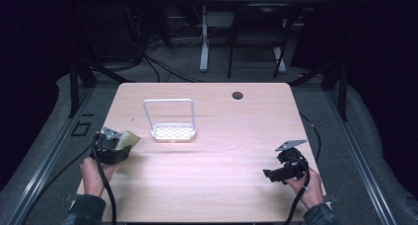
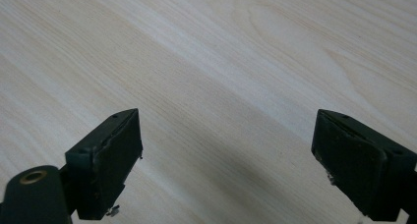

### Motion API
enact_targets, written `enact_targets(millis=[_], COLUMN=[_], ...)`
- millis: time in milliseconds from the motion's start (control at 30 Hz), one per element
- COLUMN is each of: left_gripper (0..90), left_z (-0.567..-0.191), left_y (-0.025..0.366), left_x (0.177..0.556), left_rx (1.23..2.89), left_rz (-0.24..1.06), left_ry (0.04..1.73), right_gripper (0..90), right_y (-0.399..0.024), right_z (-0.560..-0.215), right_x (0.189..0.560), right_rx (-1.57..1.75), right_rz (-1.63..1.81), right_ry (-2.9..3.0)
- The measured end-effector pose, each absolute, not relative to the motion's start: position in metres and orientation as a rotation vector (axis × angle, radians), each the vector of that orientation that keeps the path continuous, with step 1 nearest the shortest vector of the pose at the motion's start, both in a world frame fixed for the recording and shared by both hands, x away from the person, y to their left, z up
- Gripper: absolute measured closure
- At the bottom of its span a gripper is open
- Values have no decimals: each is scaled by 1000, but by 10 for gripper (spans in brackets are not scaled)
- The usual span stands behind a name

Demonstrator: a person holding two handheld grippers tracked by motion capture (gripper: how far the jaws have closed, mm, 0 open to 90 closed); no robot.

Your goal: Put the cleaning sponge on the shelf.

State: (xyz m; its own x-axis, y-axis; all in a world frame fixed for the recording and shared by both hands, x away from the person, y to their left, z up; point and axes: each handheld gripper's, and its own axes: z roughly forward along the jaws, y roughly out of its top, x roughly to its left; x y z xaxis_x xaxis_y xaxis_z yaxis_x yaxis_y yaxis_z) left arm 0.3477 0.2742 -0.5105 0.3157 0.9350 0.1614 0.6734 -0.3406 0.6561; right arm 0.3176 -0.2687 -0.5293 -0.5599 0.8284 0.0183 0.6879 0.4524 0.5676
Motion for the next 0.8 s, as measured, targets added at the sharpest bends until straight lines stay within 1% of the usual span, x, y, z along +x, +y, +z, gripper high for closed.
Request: enact_targets(millis=[800], left_gripper=[531], left_z=[-506], left_y=[248], left_x=[341], left_rx=[2118], left_rz=[712], left_ry=[1355], right_gripper=[111], right_y=[-267], right_z=[-529], right_x=[316], right_rx=[1304], right_rz=[780], right_ry=[2443])
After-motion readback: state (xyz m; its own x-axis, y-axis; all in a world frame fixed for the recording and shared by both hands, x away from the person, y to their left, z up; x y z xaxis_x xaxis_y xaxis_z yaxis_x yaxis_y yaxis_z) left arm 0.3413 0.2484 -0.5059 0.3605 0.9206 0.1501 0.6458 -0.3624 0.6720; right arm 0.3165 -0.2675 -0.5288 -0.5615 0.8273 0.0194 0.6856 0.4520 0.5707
